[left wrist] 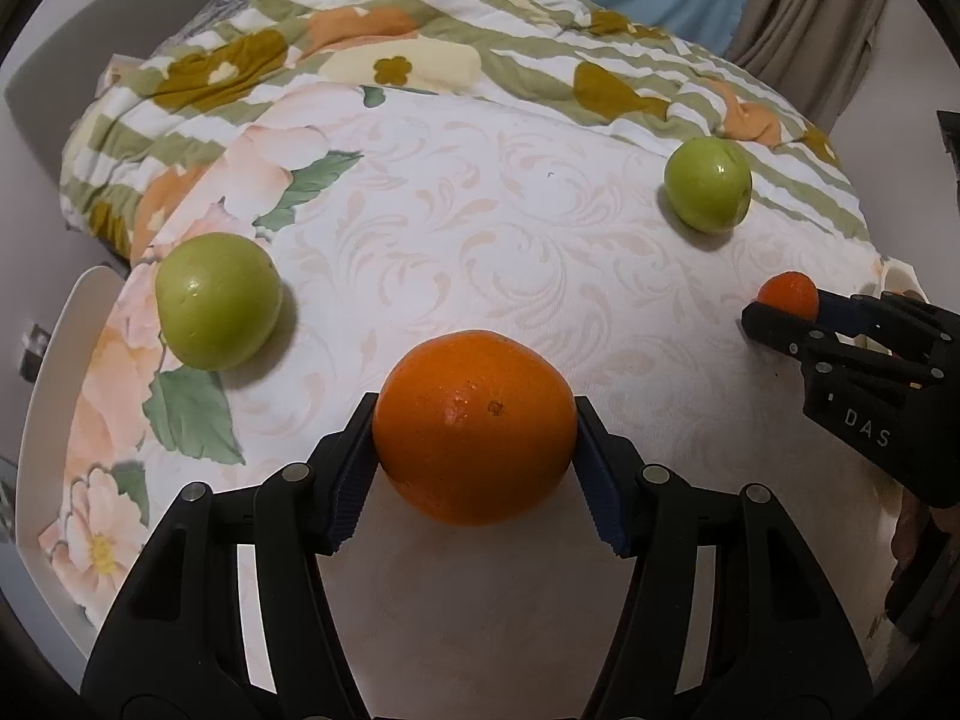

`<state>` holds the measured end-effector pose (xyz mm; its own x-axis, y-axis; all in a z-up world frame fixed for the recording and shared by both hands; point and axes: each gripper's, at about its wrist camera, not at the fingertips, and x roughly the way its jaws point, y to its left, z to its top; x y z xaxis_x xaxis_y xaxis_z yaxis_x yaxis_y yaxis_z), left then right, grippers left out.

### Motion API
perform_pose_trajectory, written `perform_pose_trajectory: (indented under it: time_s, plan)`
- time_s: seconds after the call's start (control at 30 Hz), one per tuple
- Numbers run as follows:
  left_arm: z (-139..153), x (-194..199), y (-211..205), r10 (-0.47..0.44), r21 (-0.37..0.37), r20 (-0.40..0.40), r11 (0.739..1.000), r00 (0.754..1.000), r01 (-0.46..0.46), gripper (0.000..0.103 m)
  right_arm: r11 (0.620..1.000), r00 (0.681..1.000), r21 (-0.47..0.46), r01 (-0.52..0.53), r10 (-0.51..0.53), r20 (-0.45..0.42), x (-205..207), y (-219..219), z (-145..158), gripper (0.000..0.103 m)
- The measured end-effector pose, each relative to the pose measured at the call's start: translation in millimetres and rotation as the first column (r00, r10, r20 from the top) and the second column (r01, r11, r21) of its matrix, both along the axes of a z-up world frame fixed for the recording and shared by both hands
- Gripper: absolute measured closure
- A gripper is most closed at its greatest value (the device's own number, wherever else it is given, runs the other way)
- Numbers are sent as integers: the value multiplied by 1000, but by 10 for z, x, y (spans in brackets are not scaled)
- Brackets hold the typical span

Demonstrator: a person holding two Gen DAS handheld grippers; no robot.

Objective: Organize fruits
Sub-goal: 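Carry the large orange onto the duck plate and open the left tool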

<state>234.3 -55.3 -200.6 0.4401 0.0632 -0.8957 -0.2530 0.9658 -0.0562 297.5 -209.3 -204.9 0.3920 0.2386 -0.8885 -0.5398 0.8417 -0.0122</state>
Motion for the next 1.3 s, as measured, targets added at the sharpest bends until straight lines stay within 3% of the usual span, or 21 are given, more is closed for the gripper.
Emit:
perform_pose_trajectory:
  time_s: [0.4,0.7,1.0,1.3]
  plan:
    - [484,-241,-62,-41,8,78,999,996,41,35,998,997,65,25,-30,74,-337,-98,476,70]
    - [998,-360,-377,-171,24,136,985,976,170,35,988,989,128,87,-102,111,-654,-471,989,70]
    - [1402,-297,-884,-315,36,201,949,928,314,35,974,965,126,191,-210,158,-825,-1092,1371,70]
    - [1606,-56,-1423,-430,15,242,898,870,440,35,942,928,119,315,-332,172,-845,-1712,1561,70]
